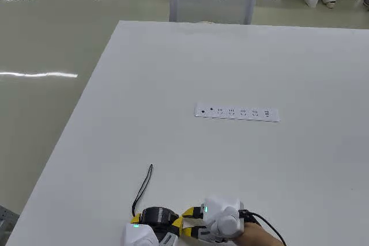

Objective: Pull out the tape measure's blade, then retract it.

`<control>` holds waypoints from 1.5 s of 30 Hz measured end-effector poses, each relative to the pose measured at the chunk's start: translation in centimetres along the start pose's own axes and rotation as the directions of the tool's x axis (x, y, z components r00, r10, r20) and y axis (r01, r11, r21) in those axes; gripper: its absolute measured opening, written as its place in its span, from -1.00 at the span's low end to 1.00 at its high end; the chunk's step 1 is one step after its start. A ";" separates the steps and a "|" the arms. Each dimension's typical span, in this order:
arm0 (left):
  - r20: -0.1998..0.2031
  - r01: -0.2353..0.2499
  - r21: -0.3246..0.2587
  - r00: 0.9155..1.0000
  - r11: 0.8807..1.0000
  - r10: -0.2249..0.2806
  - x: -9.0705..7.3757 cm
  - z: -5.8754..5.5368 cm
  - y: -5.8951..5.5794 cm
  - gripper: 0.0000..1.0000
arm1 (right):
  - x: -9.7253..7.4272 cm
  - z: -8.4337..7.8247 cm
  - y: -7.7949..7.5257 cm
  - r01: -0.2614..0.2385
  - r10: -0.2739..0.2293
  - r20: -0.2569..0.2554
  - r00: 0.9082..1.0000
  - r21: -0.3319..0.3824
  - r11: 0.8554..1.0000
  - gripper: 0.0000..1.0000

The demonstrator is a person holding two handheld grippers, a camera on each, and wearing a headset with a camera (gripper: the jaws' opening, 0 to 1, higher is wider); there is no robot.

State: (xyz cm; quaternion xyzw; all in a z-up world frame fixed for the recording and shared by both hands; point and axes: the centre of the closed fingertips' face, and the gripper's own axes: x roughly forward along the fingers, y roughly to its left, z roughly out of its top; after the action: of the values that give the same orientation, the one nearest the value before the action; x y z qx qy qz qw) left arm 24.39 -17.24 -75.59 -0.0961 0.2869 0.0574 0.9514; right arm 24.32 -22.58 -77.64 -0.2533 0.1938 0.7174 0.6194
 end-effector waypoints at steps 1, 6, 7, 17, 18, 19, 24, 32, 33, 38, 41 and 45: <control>-0.002 0.002 0.002 1.000 1.000 -0.002 0.0 0.0 0.0 0.28 | -0.1 0.1 0.0 0.001 -0.001 0.001 1.000 0.003 1.000 -0.62; -0.009 0.031 0.043 0.999 0.999 -0.031 -0.1 0.3 -0.3 0.31 | -0.4 0.0 0.1 0.011 -0.011 -0.003 1.000 0.014 1.000 -0.58; -0.011 0.037 0.049 0.999 0.998 -0.036 -0.2 0.4 -0.4 0.32 | -0.5 0.0 0.1 0.013 -0.013 -0.001 1.000 0.017 1.000 -0.58; -0.019 0.090 0.122 0.996 0.988 -0.088 -0.6 1.0 -1.1 0.37 | -1.7 0.3 0.4 0.045 -0.045 0.007 0.999 0.044 0.998 -0.49; -0.021 0.101 0.132 0.995 0.986 -0.099 -0.7 1.0 -1.2 0.39 | -1.9 0.3 0.5 0.048 -0.048 0.007 0.999 0.045 0.998 -0.48; -0.027 0.113 0.148 0.994 0.983 -0.110 -0.8 1.0 -1.3 0.40 | -2.0 0.3 0.5 0.051 -0.051 0.007 0.999 0.046 0.998 -0.47; -0.050 0.156 0.180 0.987 0.971 -0.150 -1.1 1.1 -1.7 0.46 | -2.9 0.2 0.4 0.071 -0.072 0.006 0.997 0.073 0.995 -0.39; -0.093 0.236 0.239 0.971 0.942 -0.219 -2.1 1.2 -2.1 0.48 | -4.9 0.1 1.0 0.115 -0.115 0.000 0.993 0.100 0.988 -0.31; -0.099 0.250 0.246 0.968 0.936 -0.232 -2.2 1.2 -2.1 0.49 | -5.2 0.1 1.0 0.122 -0.122 -0.004 0.993 0.109 0.987 -0.26; -0.125 0.304 0.294 0.952 0.906 -0.279 -2.9 1.2 -2.4 0.51 | -6.8 -0.2 1.4 0.157 -0.156 -0.015 0.988 0.114 0.981 -0.19; -0.131 0.320 0.320 0.947 0.892 -0.293 -3.3 1.4 -2.5 0.48 | -7.7 -0.4 1.4 0.189 -0.189 -0.014 0.982 0.156 0.969 -0.09; -0.134 0.337 0.341 0.941 0.878 -0.309 -4.0 1.6 -2.6 0.49 | -9.1 -0.2 1.7 0.236 -0.240 0.000 0.971 0.183 0.954 -0.05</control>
State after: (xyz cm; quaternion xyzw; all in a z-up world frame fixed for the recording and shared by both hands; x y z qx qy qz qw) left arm 22.38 -19.63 -71.71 0.0306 0.3081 -0.1592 0.9374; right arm 23.62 -30.19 -72.35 -0.2089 0.2196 0.6198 0.7239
